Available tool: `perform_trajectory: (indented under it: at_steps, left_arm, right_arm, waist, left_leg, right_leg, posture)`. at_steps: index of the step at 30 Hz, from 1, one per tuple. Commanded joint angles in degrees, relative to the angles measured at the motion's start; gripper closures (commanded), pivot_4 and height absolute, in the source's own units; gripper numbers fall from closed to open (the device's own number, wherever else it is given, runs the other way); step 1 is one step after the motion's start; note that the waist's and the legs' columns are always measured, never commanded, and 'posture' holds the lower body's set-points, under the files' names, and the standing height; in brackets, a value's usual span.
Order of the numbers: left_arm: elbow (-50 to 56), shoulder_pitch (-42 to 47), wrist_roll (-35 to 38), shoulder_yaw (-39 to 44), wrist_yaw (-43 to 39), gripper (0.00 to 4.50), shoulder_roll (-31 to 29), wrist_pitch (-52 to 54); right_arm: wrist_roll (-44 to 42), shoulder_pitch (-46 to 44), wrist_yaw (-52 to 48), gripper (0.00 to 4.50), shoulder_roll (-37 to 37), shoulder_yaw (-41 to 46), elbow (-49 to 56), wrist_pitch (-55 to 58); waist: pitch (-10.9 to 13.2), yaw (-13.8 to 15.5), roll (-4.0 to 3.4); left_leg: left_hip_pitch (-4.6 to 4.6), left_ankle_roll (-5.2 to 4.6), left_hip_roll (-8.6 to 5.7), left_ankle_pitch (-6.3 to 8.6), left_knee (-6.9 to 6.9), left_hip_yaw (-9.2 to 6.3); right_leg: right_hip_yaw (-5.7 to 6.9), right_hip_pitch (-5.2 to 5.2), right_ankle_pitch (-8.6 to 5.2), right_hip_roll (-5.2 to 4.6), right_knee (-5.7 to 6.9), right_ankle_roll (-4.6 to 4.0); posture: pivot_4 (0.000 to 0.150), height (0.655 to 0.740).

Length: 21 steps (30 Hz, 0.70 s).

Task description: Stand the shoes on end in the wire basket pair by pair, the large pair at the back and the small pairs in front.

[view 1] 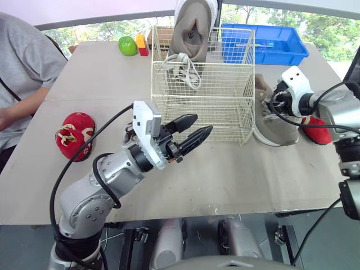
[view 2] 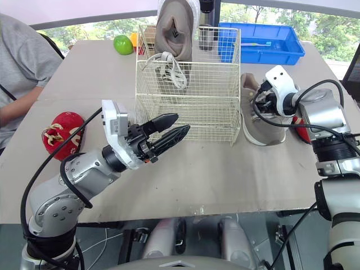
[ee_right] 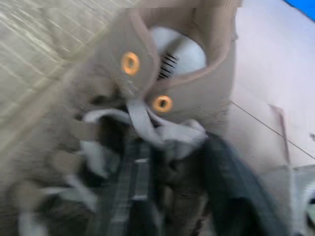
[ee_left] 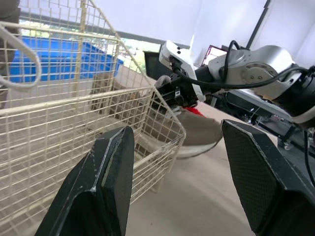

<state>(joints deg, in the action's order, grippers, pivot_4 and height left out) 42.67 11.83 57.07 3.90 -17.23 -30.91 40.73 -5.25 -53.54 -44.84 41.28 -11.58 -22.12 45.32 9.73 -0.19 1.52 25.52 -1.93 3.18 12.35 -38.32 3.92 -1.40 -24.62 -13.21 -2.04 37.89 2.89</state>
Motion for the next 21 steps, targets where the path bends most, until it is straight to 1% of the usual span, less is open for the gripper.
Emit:
perform_trajectory:
  at_steps: [1, 6, 8, 9, 10, 11, 12, 15, 16, 19, 21]
  left_arm:
    - [3.47, -0.4, 0.69, 1.16, -0.9, 1.4, -1.53, -0.42]
    - [3.5, -1.16, 0.33, 1.21, -1.78, 1.4, -2.41, -1.15]
    - [3.46, -1.56, -0.22, 0.91, -2.33, 1.4, -2.34, -1.48]
    - [3.37, -1.72, -0.42, 0.74, -2.6, 1.4, -2.24, -1.66]
    - [3.2, -1.9, -0.74, 0.56, -2.95, 1.4, -2.16, -1.87]
    - [3.03, -2.04, -1.06, 0.41, -3.35, 1.4, -2.1, -2.07]
    - [2.82, -2.03, -1.31, 0.26, -3.65, 1.4, -2.0, -2.2]
    - [2.22, -1.97, -1.93, 0.07, -4.5, 1.4, -1.74, -2.58]
    - [2.05, -2.05, -2.12, 0.06, -4.77, 1.4, -1.68, -2.73]
    - [2.2, -2.64, -2.69, -0.07, -5.39, 1.4, -1.57, -3.07]
    - [2.56, -3.19, -2.94, 0.13, -5.34, 1.4, -1.43, -3.22]
  right_arm:
    - [0.38, -0.15, -4.52, 4.47, 0.59, -1.69, -1.4, 0.69]
    - [0.93, -0.37, -7.07, 4.47, 1.53, -0.89, -0.78, -0.66]
    - [0.16, -0.84, -8.01, 3.86, 2.25, 0.51, 0.42, -0.51]
    - [-0.29, -1.52, -7.82, 3.68, 2.33, 1.54, 0.63, 0.51]
    - [-0.05, -2.32, -7.04, 3.24, 2.33, 2.11, -0.06, 1.04]
    - [0.46, -2.78, -7.09, 2.94, 2.61, 1.92, -0.59, 1.19]
    - [1.05, -3.12, -7.13, 2.4, 2.78, 1.52, -1.18, 0.96]
    - [1.74, -5.07, -8.11, 1.21, 2.07, 0.2, -3.63, 2.12]
    - [2.16, -5.87, -8.38, 1.21, 1.57, -0.48, -4.85, 2.44]
    - [6.01, -8.27, -6.23, 1.21, 0.66, -2.53, -10.66, -4.34]
    - [5.78, -10.19, -7.72, 1.21, 0.08, -2.35, -12.85, -4.64]
  waist:
    - [0.0, -0.14, 0.01]
    - [-0.01, -0.19, 0.01]
    - [-0.01, -0.18, 0.0]
    - [0.0, -0.17, 0.0]
    - [0.0, -0.16, 0.0]
    - [0.0, -0.18, -0.01]
    - [0.01, -0.19, -0.02]
    - [0.01, -0.19, -0.02]
    - [0.01, -0.22, -0.03]
    - [0.02, -0.45, -0.04]
    - [0.04, -0.47, -0.06]
  left_leg:
    - [0.0, 0.0, 0.0, 0.0, 0.0, 0.0]
    - [0.0, 0.0, 0.01, 0.0, 0.0, -0.03]
    - [0.0, 0.0, 0.01, 0.0, 0.0, -0.01]
    - [0.0, 0.0, 0.01, 0.0, 0.0, -0.02]
    - [0.01, 0.0, 0.01, 0.0, 0.01, -0.01]
    - [0.01, 0.0, 0.01, 0.0, 0.01, -0.01]
    - [0.02, 0.0, 0.01, 0.0, 0.01, 0.0]
    - [0.03, 0.0, 0.0, 0.0, 0.01, -0.01]
    - [0.03, 0.0, 0.0, 0.0, 0.01, 0.0]
    - [0.03, 0.0, 0.0, 0.0, 0.01, 0.02]
    - [0.03, 0.0, 0.0, 0.0, 0.02, 0.03]
  right_leg:
    - [0.0, 0.0, 0.0, 0.0, 0.0, 0.0]
    - [0.04, 0.01, 0.0, 0.0, 0.01, 0.01]
    - [0.03, 0.01, 0.0, 0.0, 0.01, 0.0]
    - [0.03, 0.01, 0.0, 0.0, 0.0, 0.0]
    - [0.03, 0.0, 0.0, 0.0, 0.0, 0.0]
    - [0.03, 0.0, 0.0, 0.0, 0.0, 0.0]
    - [0.02, -0.01, 0.0, -0.01, 0.0, 0.0]
    - [0.03, -0.02, 0.0, -0.01, 0.0, 0.0]
    - [0.03, -0.02, 0.0, -0.01, -0.01, -0.01]
    - [0.0, -0.04, 0.0, 0.0, 0.0, -0.01]
    - [0.0, -0.05, 0.0, 0.0, 0.0, 0.0]
  posture:
    - [0.15, 0.74]
    - [0.15, 0.74]
    - [0.15, 0.74]
    - [0.15, 0.74]
    - [0.15, 0.74]
    - [0.15, 0.74]
    - [0.15, 0.74]
    - [0.15, 0.74]
    - [0.15, 0.74]
    - [0.15, 0.74]
    - [0.15, 0.74]
